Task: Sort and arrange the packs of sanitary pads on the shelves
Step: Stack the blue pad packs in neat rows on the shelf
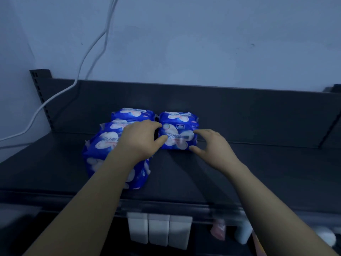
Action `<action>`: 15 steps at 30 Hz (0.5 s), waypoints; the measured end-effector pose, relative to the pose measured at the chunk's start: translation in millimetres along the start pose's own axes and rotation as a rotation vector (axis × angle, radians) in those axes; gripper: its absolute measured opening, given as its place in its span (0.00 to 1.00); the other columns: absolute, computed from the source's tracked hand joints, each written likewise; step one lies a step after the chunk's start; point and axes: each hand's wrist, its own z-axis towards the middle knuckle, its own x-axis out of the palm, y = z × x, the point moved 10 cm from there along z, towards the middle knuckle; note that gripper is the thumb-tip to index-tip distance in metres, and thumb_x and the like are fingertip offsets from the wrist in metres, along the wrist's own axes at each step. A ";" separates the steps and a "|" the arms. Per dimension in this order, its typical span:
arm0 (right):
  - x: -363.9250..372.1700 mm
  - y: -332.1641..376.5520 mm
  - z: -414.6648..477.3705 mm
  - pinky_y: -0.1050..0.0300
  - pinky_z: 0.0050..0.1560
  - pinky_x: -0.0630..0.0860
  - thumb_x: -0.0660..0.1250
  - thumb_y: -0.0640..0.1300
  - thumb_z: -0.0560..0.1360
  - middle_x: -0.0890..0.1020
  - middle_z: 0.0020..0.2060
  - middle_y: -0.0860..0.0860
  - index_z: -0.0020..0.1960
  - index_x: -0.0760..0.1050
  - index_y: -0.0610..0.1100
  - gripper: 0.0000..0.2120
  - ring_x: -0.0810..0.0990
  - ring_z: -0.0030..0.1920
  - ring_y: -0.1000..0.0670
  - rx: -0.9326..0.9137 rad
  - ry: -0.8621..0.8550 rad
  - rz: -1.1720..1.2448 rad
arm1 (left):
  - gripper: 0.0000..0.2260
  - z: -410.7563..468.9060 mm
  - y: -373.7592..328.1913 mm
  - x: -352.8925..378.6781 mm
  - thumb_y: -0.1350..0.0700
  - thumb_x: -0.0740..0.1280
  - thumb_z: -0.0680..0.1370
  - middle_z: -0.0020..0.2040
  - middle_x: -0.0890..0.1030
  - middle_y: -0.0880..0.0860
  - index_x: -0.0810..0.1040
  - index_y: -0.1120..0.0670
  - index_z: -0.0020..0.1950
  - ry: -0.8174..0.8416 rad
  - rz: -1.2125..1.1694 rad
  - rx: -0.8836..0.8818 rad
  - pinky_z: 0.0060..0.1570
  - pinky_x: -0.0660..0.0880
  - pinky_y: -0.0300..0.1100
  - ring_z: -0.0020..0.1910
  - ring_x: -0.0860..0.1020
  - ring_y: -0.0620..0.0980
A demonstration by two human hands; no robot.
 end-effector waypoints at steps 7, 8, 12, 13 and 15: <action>-17.3 0.0 -58.7 0.54 0.65 0.68 0.69 0.52 0.75 0.75 0.65 0.51 0.70 0.70 0.50 0.25 0.72 0.65 0.49 -0.003 0.067 0.011 | 0.23 -60.9 -46.3 11.2 0.40 0.59 0.76 0.57 0.81 0.50 0.79 0.53 0.63 -0.099 -0.057 0.108 0.61 0.71 0.52 0.56 0.78 0.54; -18.4 0.3 -65.6 0.54 0.65 0.68 0.69 0.52 0.75 0.76 0.65 0.51 0.70 0.70 0.51 0.25 0.72 0.65 0.49 -0.016 0.071 0.020 | 0.24 -72.3 -51.5 10.9 0.40 0.58 0.75 0.54 0.83 0.52 0.80 0.54 0.60 -0.135 -0.069 0.125 0.58 0.73 0.54 0.53 0.80 0.55; -22.8 1.6 -92.5 0.58 0.63 0.67 0.70 0.52 0.74 0.77 0.64 0.52 0.69 0.72 0.50 0.24 0.73 0.64 0.49 -0.083 0.082 0.096 | 0.21 -108.1 -59.0 23.7 0.43 0.64 0.77 0.58 0.82 0.51 0.79 0.53 0.64 -0.104 -0.081 0.016 0.61 0.71 0.55 0.57 0.79 0.53; -22.2 3.7 -99.7 0.58 0.63 0.67 0.70 0.52 0.75 0.77 0.64 0.52 0.69 0.72 0.50 0.24 0.73 0.64 0.49 -0.114 0.098 0.110 | 0.20 -118.4 -59.0 27.8 0.44 0.65 0.78 0.60 0.81 0.50 0.77 0.52 0.66 -0.091 -0.078 -0.030 0.63 0.70 0.54 0.59 0.77 0.52; -20.5 9.7 -115.5 0.58 0.63 0.67 0.69 0.52 0.75 0.76 0.64 0.52 0.69 0.72 0.50 0.23 0.73 0.65 0.50 -0.181 0.140 0.136 | 0.20 -141.8 -64.2 30.3 0.44 0.65 0.78 0.58 0.82 0.50 0.78 0.53 0.65 -0.111 -0.077 -0.085 0.62 0.71 0.54 0.57 0.78 0.52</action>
